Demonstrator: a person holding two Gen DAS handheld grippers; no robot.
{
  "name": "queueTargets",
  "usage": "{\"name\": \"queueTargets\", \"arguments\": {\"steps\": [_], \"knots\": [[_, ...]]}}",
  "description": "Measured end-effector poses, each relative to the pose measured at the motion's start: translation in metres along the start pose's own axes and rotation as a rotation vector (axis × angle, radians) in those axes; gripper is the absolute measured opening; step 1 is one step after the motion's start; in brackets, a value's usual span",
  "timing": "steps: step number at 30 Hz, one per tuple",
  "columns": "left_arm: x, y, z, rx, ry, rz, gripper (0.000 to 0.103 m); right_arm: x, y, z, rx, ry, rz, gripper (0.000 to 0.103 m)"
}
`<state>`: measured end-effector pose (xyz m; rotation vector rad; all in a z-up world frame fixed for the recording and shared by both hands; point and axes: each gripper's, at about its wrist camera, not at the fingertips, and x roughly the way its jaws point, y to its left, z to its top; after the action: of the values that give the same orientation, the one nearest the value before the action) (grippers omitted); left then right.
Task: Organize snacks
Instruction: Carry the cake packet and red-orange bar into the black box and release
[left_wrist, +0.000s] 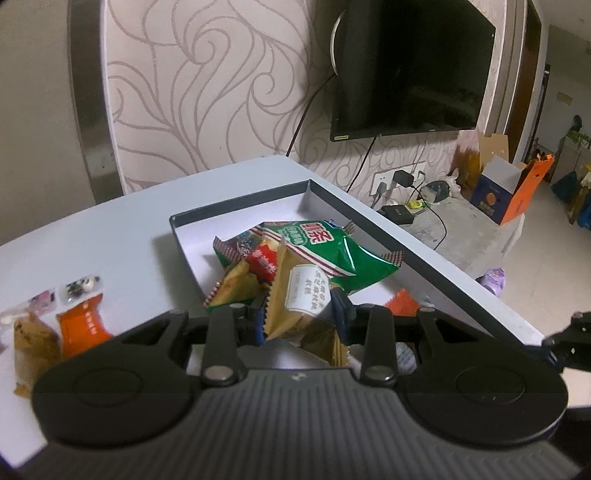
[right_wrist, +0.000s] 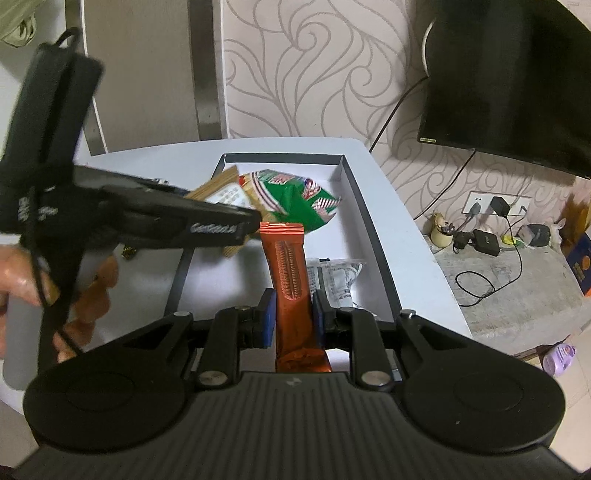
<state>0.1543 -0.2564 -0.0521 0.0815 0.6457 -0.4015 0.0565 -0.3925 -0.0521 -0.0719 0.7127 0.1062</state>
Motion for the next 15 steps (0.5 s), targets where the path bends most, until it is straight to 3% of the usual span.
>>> {"name": "queueTargets", "arguments": {"steps": [15], "knots": [[0.024, -0.005, 0.016, 0.003, -0.005, 0.069, 0.038, 0.010, -0.009, -0.002, -0.005, 0.014, 0.008, 0.024]]}}
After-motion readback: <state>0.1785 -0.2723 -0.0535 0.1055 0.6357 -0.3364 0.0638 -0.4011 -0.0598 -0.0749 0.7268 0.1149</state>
